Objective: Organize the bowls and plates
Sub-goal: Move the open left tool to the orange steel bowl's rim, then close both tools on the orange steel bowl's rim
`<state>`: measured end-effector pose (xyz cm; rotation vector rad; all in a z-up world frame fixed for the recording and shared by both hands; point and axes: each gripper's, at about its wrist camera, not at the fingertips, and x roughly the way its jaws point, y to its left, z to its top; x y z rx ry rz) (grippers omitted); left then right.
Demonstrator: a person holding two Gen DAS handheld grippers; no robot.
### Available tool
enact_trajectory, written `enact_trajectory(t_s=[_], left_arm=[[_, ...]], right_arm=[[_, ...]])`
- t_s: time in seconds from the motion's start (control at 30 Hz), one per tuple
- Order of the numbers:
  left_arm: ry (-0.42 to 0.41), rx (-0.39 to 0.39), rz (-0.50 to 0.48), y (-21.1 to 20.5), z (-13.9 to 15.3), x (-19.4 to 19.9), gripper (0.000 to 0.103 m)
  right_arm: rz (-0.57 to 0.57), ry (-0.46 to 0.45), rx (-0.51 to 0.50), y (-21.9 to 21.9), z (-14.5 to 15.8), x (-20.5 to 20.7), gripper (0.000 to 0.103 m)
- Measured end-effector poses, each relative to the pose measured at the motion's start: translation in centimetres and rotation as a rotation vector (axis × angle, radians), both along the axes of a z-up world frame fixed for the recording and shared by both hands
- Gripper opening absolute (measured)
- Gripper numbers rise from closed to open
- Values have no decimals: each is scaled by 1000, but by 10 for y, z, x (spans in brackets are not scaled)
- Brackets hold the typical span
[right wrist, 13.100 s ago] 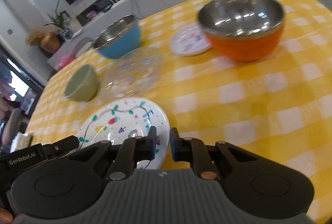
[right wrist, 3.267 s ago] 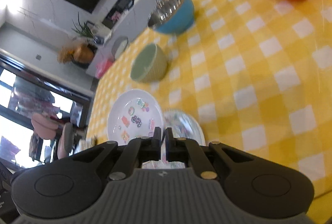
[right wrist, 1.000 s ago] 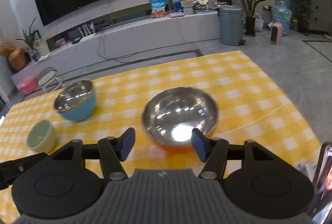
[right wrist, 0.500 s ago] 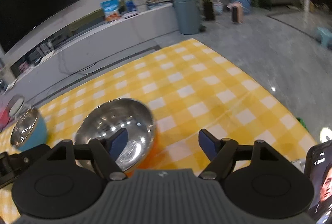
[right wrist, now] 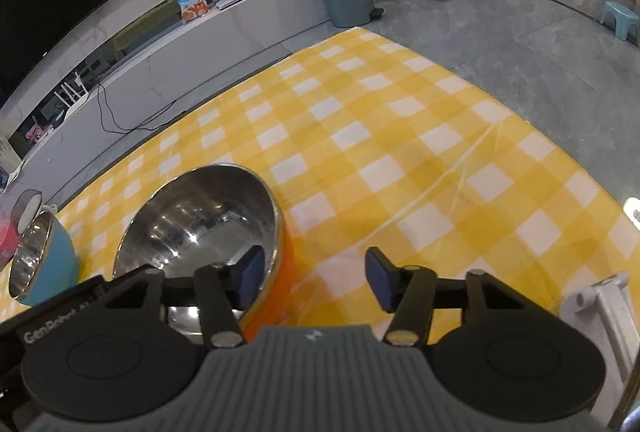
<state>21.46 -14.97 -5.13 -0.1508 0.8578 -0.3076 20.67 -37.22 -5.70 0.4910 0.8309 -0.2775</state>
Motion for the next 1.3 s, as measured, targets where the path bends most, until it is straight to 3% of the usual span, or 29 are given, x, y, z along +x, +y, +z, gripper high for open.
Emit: enact_trajectory(t_s=[0.07, 0.17, 0.27, 0.63, 0.83, 1.1, 1.3], left_arm=[[7, 7, -4, -4, 0, 1, 34], [10, 4, -9, -4, 0, 2, 24], [4, 23, -13, -7, 2, 2, 14], [9, 42, 16, 6, 16, -12, 11], [44, 39, 71, 33, 27, -36, 11], [62, 11, 123, 75, 40, -81, 12], [76, -22, 157, 99, 44, -111, 12]], right_arm=[[11, -11, 17, 1, -1, 0, 44], [23, -21, 46, 1, -1, 0, 35], [44, -31, 66, 2, 0, 0, 18], [82, -19, 96, 5, 10, -7, 12], [162, -54, 140, 18, 22, -20, 11], [298, -84, 125, 49, 37, -56, 11], [336, -91, 195, 60, 42, -83, 12]])
